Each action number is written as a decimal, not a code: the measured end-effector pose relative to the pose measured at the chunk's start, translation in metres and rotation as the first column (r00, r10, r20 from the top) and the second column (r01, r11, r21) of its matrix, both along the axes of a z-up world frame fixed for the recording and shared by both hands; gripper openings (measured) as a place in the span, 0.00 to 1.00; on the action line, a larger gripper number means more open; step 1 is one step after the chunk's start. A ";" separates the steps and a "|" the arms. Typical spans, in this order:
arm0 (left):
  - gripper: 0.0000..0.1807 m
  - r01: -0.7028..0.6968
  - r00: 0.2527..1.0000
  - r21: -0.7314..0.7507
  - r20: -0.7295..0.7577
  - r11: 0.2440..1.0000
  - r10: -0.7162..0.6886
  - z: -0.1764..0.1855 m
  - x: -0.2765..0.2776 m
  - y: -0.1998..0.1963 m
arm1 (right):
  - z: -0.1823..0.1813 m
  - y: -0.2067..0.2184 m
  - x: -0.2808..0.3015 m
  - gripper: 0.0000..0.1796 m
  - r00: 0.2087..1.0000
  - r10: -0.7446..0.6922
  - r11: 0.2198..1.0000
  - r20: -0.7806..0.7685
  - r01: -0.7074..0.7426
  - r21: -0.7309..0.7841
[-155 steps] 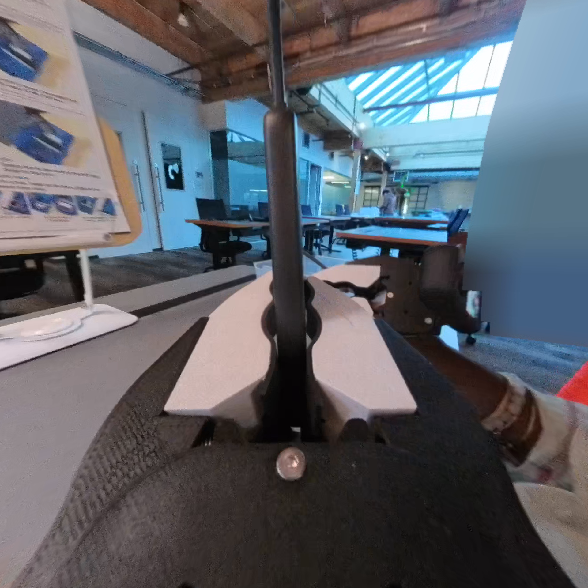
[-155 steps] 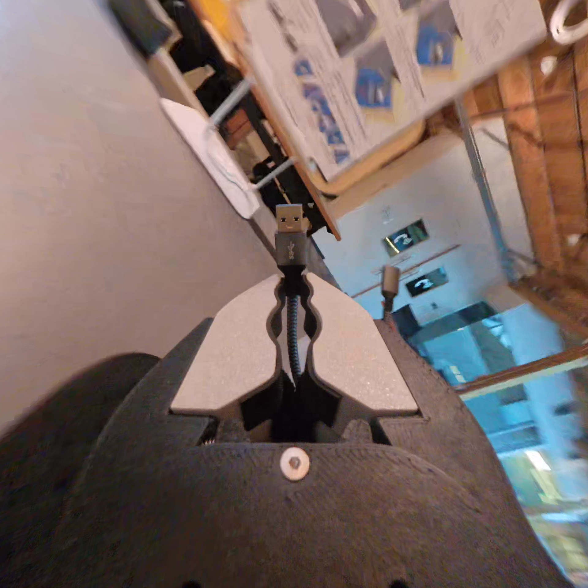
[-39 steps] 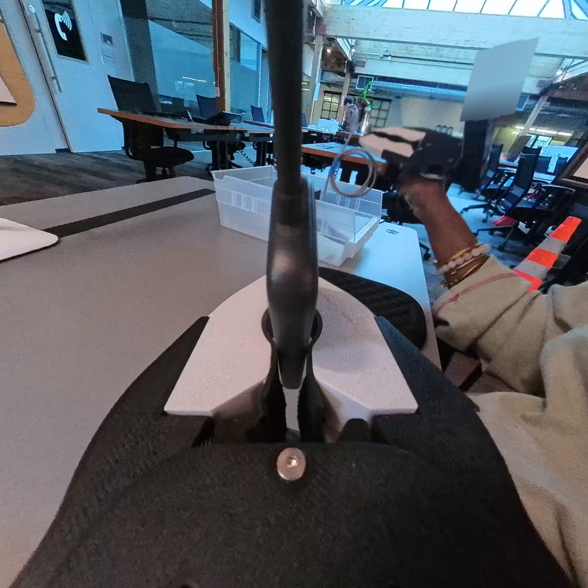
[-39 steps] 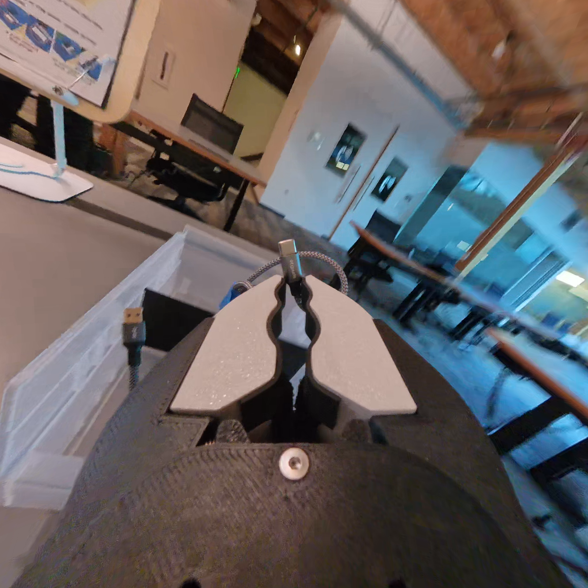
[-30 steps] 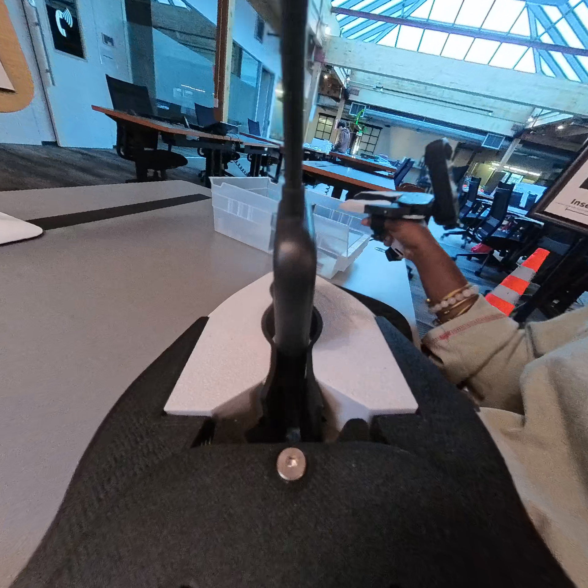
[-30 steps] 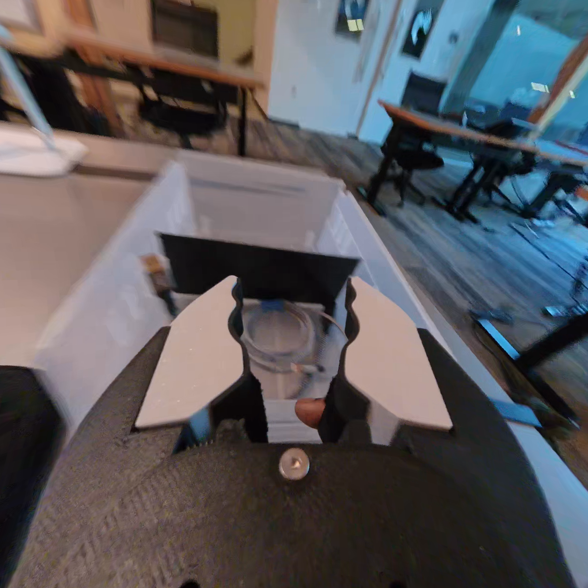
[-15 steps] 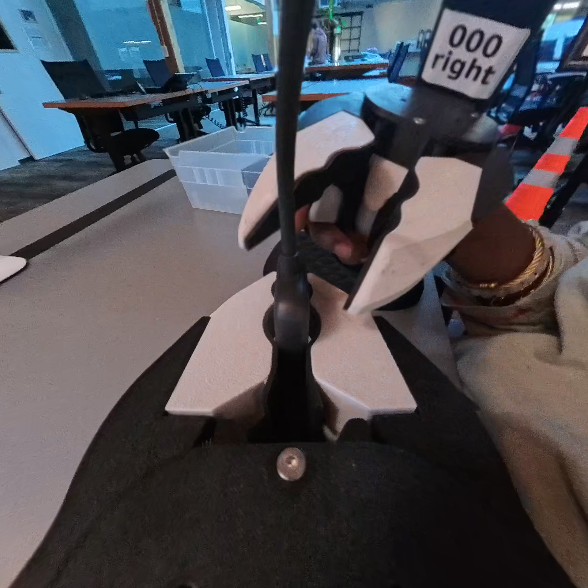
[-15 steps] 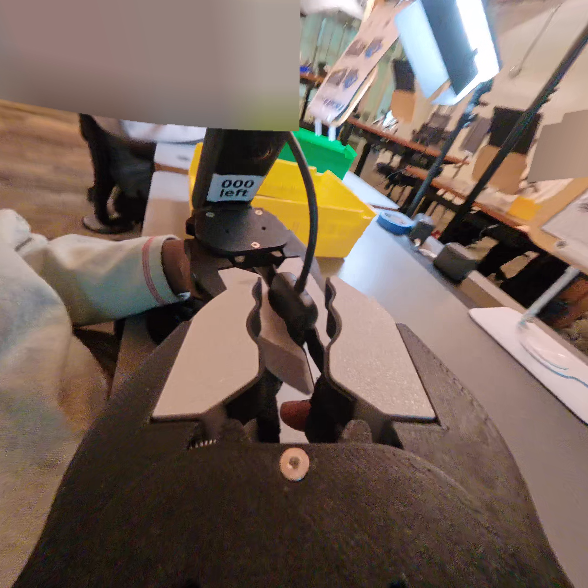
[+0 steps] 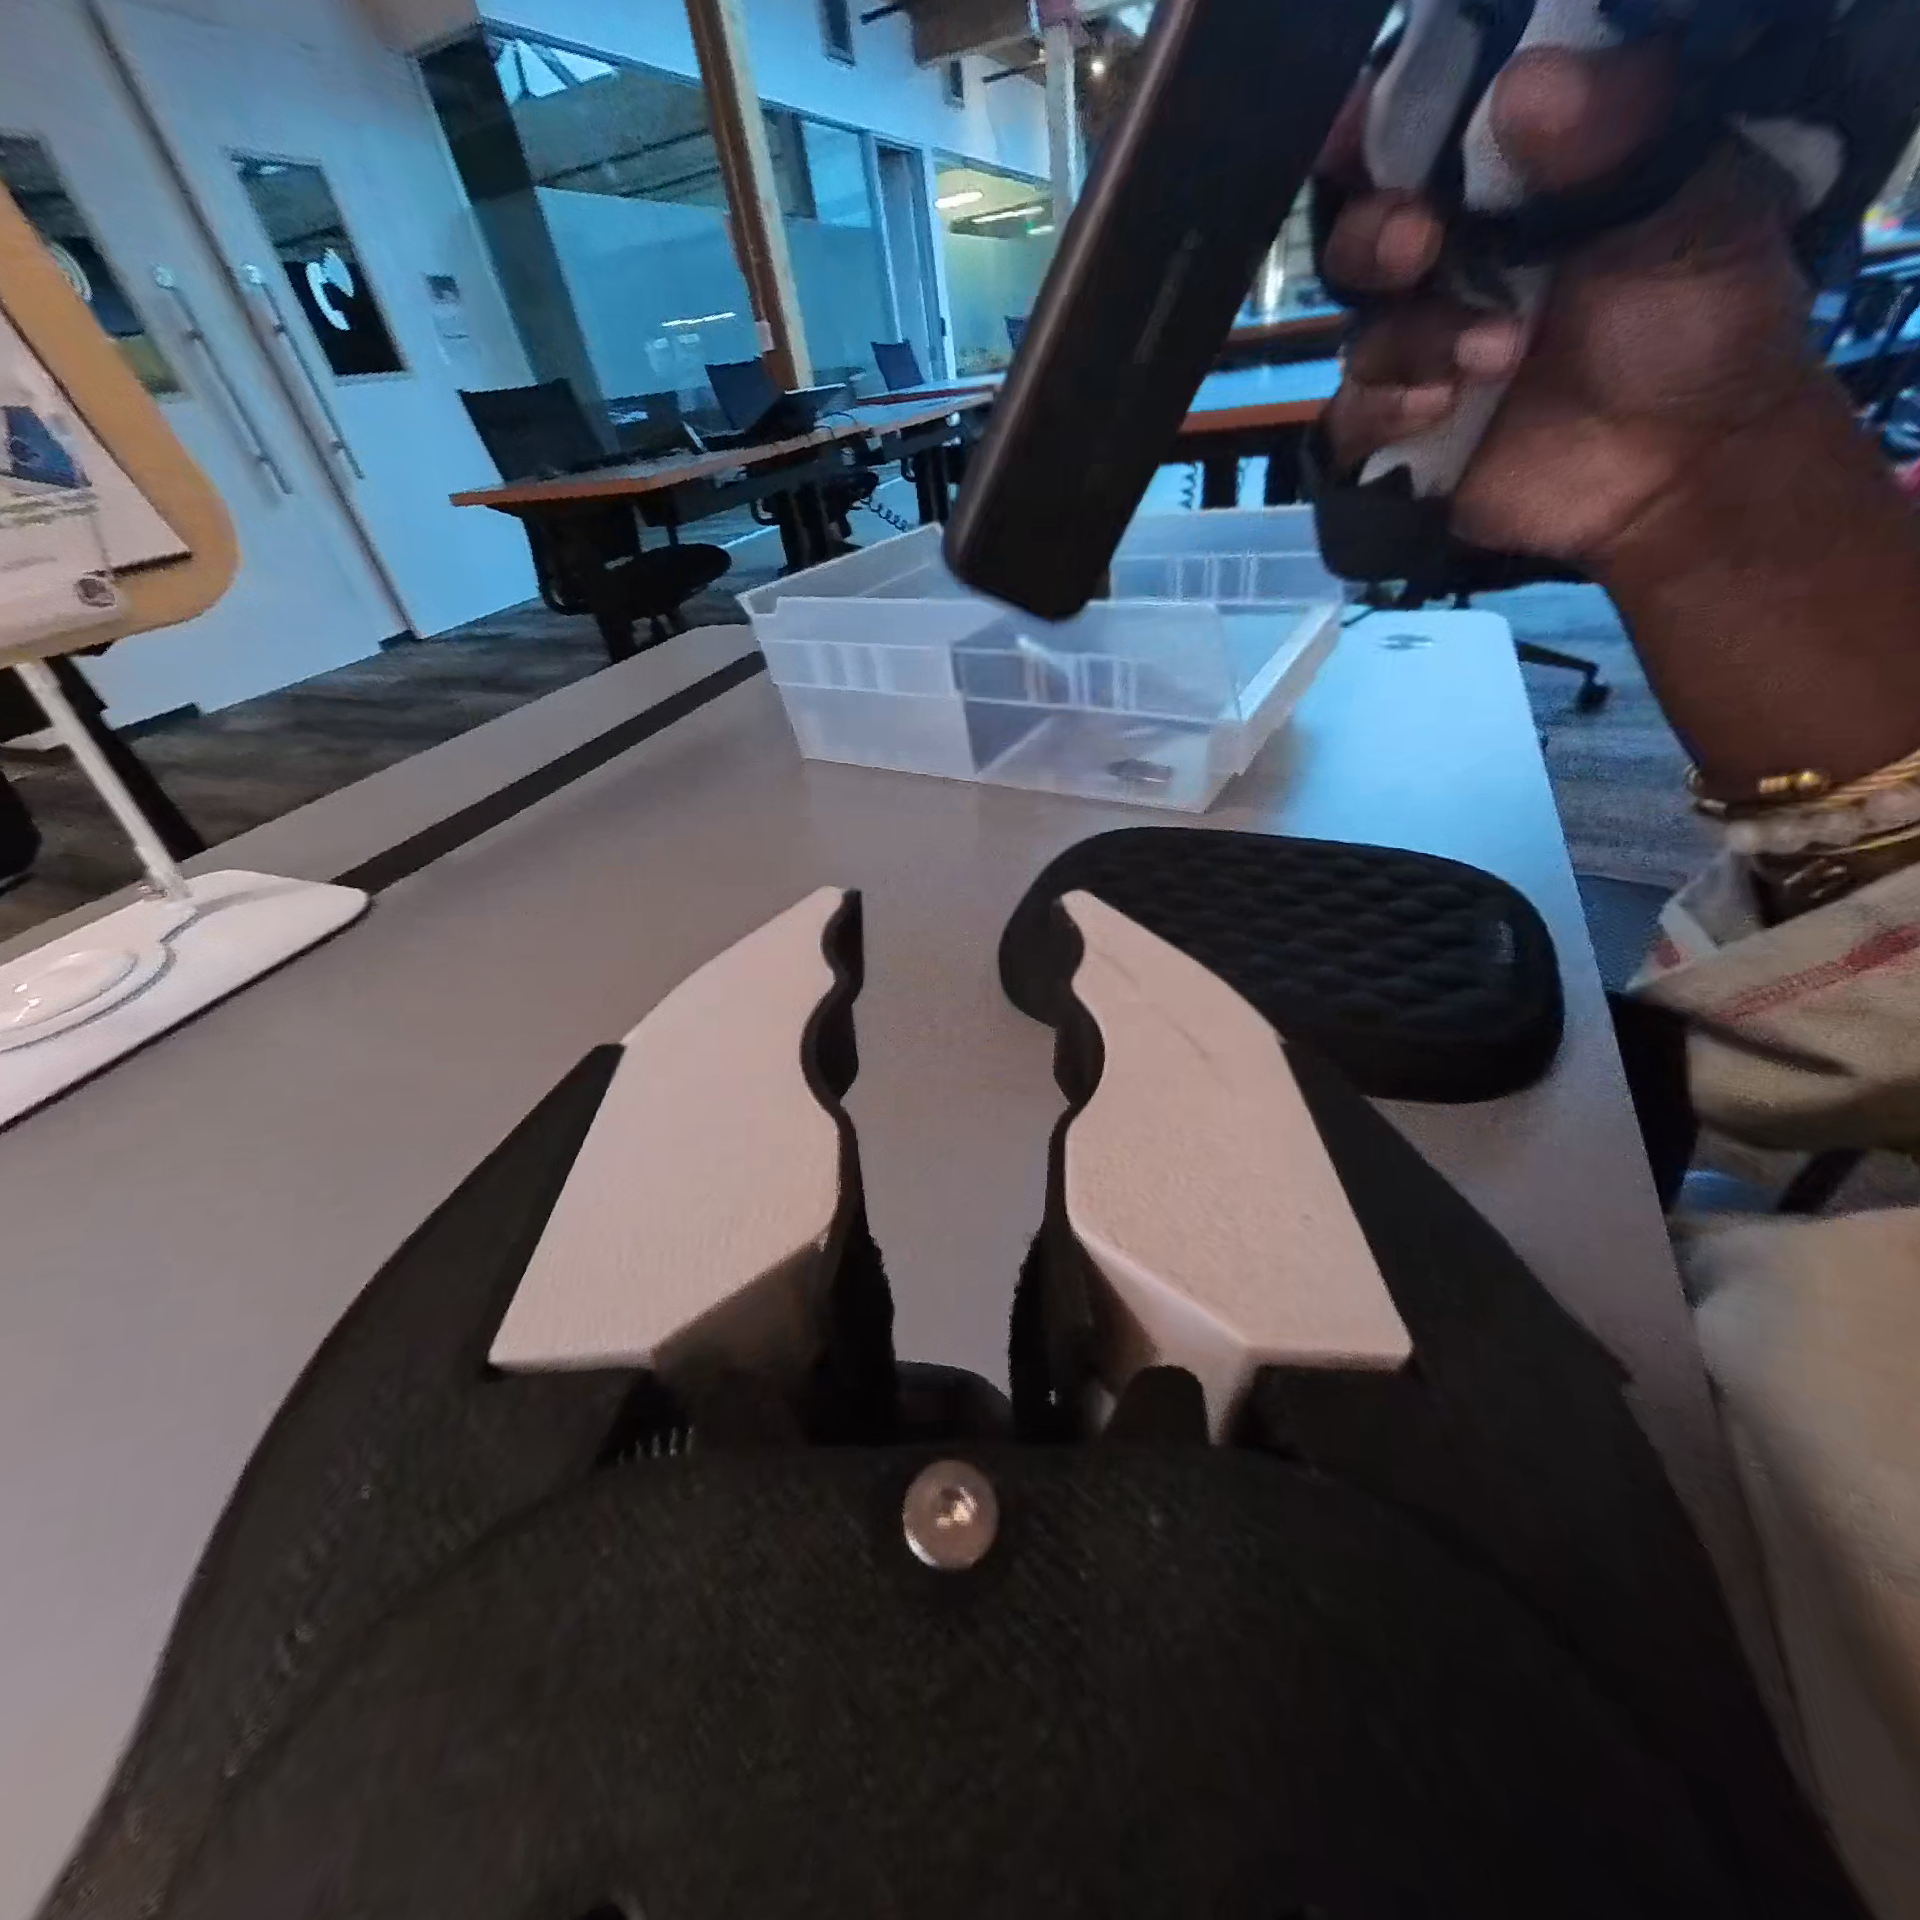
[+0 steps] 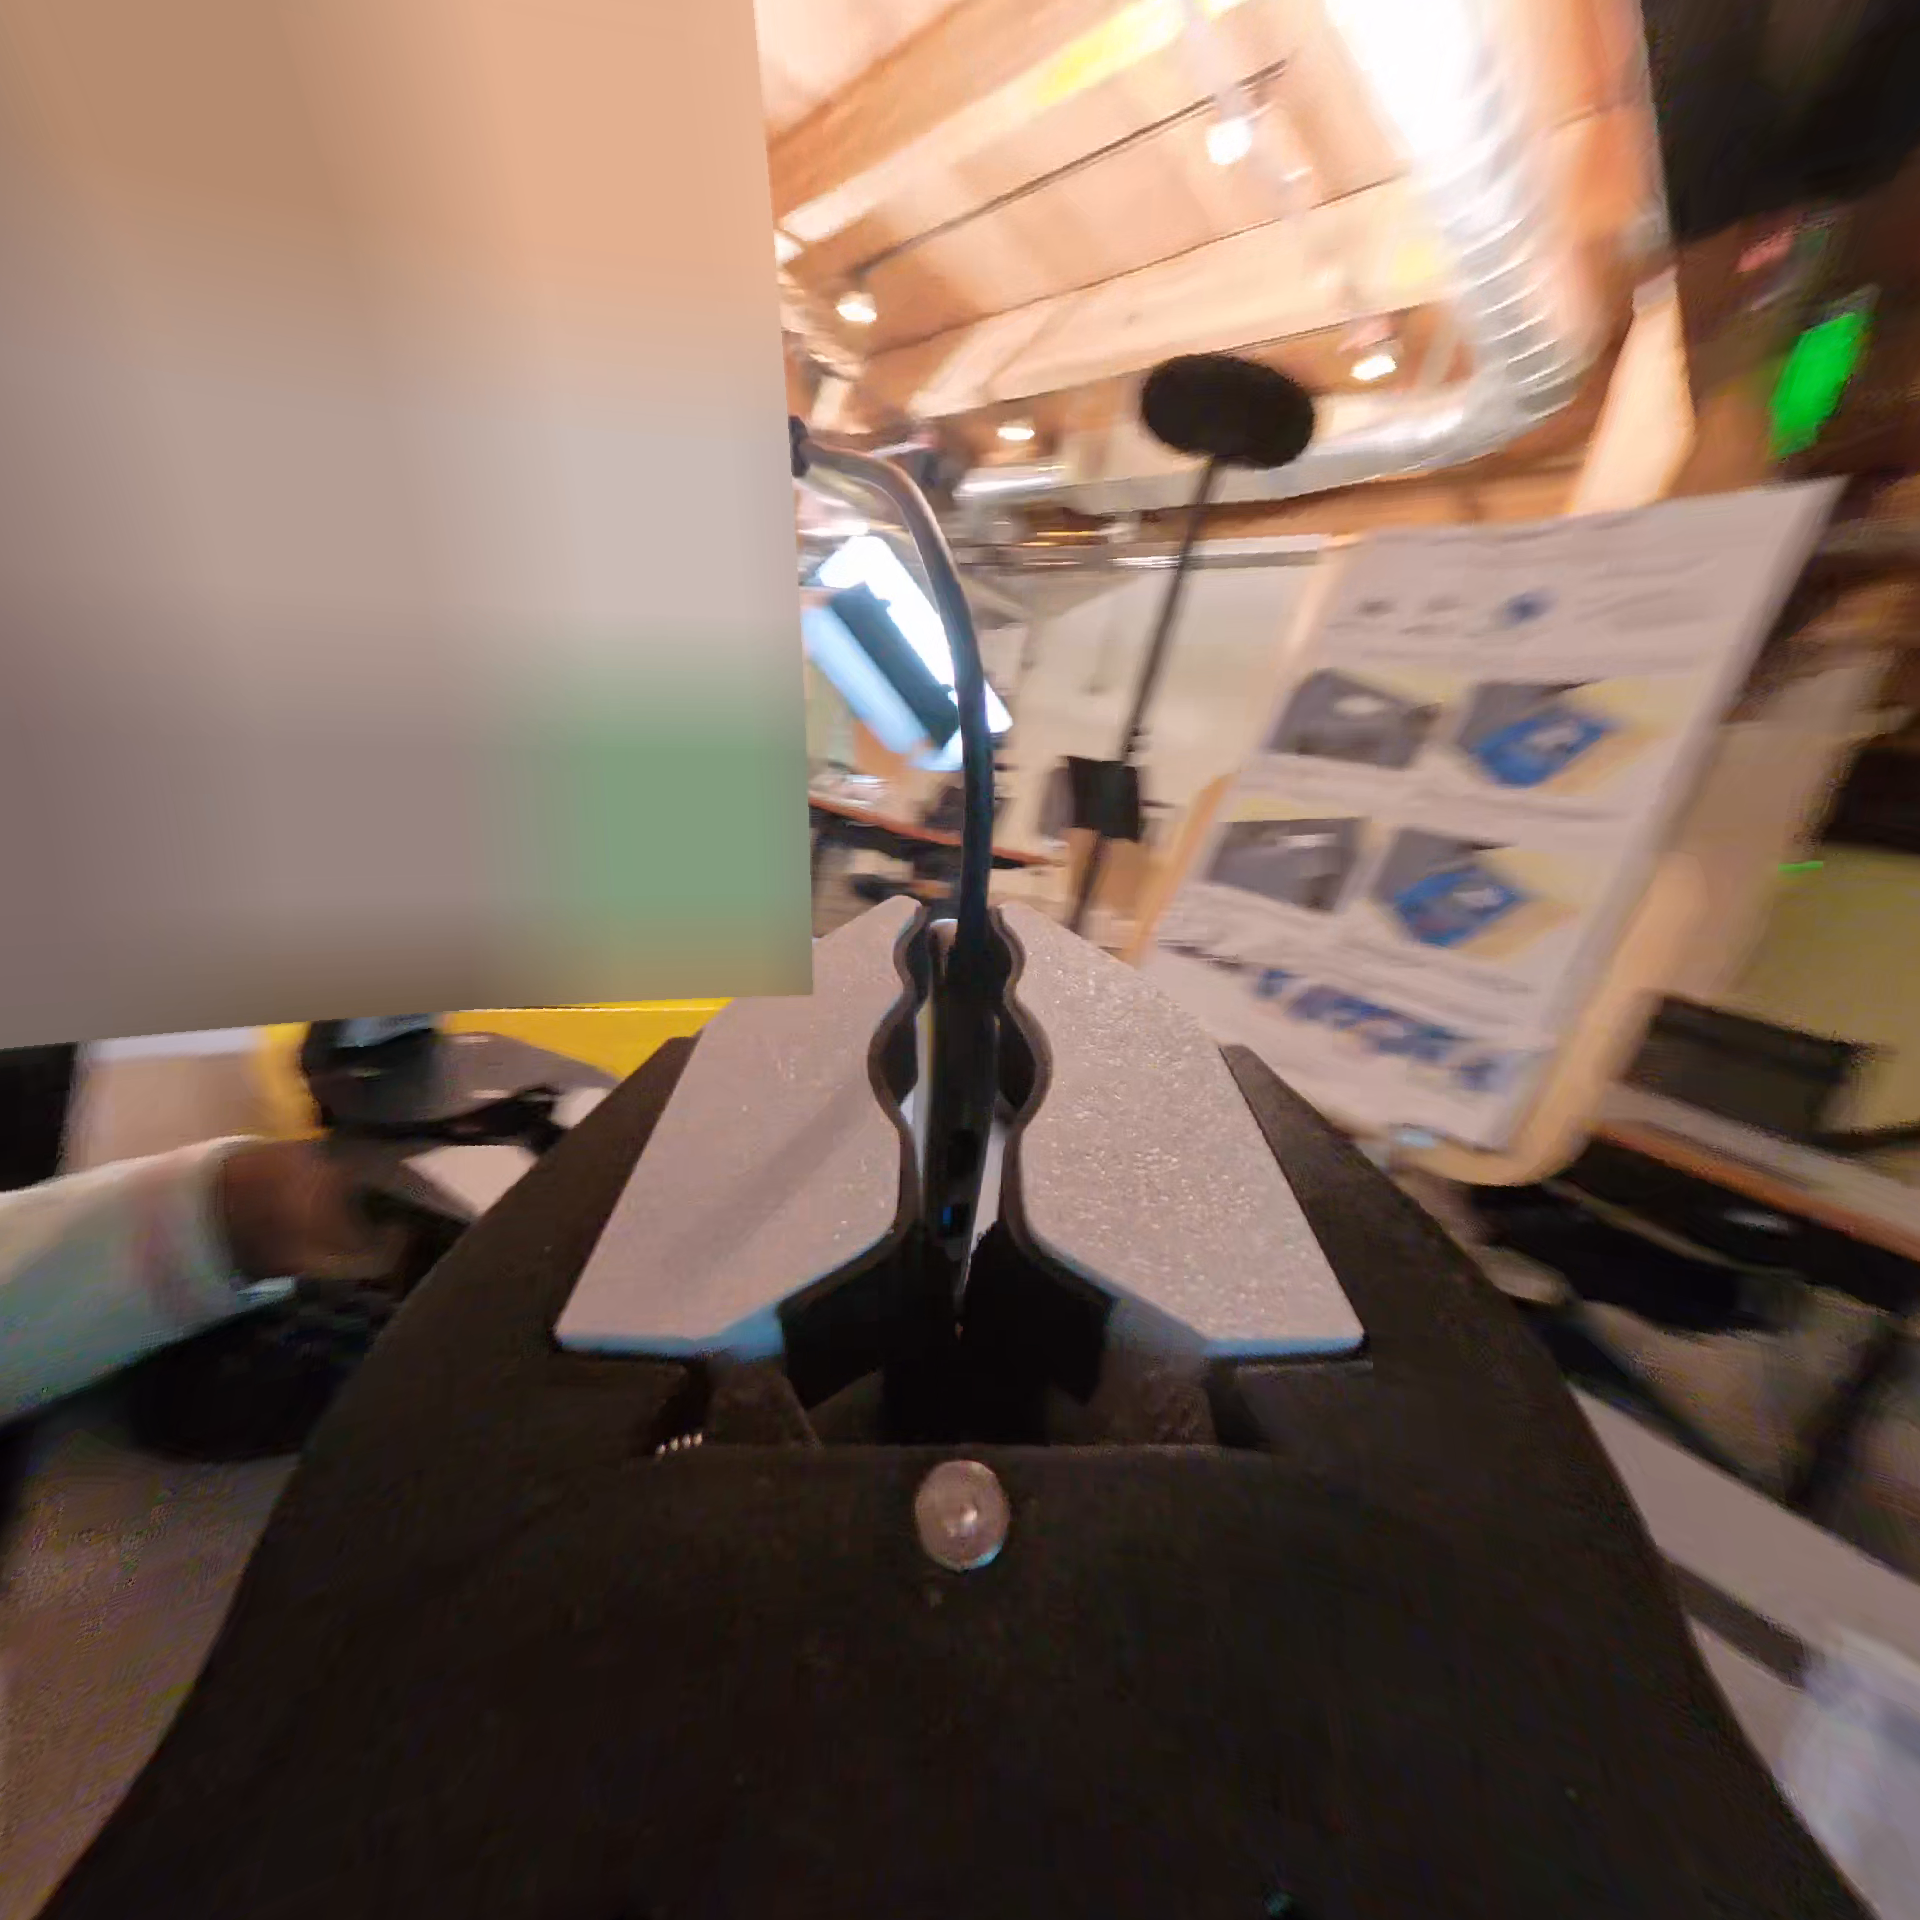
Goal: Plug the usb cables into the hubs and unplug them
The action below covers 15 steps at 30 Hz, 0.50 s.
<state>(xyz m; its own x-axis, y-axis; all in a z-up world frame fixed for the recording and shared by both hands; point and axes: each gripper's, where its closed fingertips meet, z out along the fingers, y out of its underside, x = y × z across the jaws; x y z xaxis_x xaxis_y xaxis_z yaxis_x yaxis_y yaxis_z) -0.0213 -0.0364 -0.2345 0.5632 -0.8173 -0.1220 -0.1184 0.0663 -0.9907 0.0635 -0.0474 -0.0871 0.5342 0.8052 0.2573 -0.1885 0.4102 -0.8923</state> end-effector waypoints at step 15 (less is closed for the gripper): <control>0.18 -0.075 0.997 0.005 0.013 0.997 0.075 0.001 -0.009 0.011 | -0.030 0.176 0.195 0.04 0.680 -0.617 0.757 0.395 0.651 0.061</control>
<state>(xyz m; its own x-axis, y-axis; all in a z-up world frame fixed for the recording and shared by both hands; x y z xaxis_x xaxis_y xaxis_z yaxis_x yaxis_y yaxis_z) -0.0302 -0.0254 -0.2331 0.6247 -0.7718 -0.1187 -0.1102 0.0634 -0.9919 0.2587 0.1289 -0.1170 0.8009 0.3349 0.4964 0.4394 0.2345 -0.8671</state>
